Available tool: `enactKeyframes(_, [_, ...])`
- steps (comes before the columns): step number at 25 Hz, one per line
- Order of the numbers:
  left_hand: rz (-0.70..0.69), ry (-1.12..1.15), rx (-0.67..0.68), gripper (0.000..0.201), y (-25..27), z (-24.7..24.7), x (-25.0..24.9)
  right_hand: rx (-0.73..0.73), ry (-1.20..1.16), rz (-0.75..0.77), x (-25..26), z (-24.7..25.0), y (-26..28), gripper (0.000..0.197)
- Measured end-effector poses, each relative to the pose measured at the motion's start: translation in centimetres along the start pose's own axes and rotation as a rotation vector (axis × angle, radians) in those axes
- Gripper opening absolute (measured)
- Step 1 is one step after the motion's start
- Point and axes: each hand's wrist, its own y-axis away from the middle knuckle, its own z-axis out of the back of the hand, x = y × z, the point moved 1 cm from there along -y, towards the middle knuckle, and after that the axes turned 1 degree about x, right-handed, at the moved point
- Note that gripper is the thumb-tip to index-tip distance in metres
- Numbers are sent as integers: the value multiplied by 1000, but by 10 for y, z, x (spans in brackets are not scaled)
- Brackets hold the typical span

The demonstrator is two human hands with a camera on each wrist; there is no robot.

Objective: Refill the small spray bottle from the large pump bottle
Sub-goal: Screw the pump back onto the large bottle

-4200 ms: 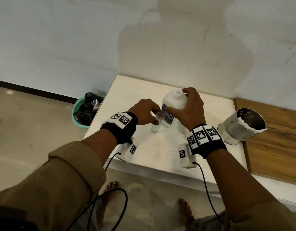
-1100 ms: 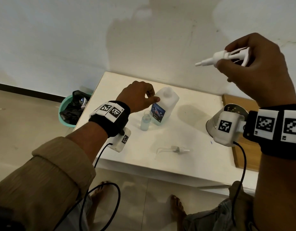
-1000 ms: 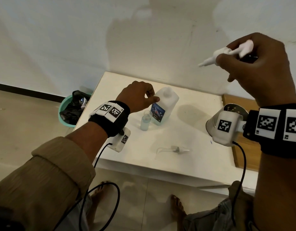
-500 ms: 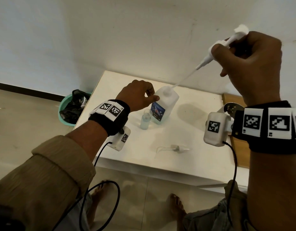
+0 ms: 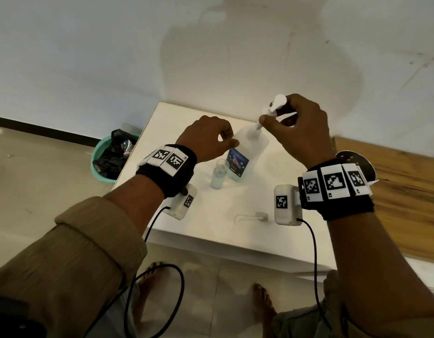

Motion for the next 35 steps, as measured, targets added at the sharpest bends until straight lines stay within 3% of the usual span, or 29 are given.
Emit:
enactKeyframes(7, [7,5,9,24,0,1,-2,75,13,36,-15,-23,-3,34])
enactKeyframes(16, [3,50,19,34,0,0,-5,155,41,12,-28,-33,-1,21])
enactKeyframes(22, [37,89,-3,34,2,1,-4,88,78,-62,-29,-37,1,34])
enactKeyframes(25, [28,90,-9,33,3,2,-5,149,106,-74,-30,-31,1,40])
enactKeyframes(29, [2,83,-13,31,2,2,-6,234,93,-3,-29,-20,-2,47])
enactKeyframes(32, [-1,86,-12,28,1,1,-5,199,28,101,-24,-24,-1,39])
enactKeyframes(35, [-1,96,-14,28,1,1,-5,137,14,99,-26,-31,0,43])
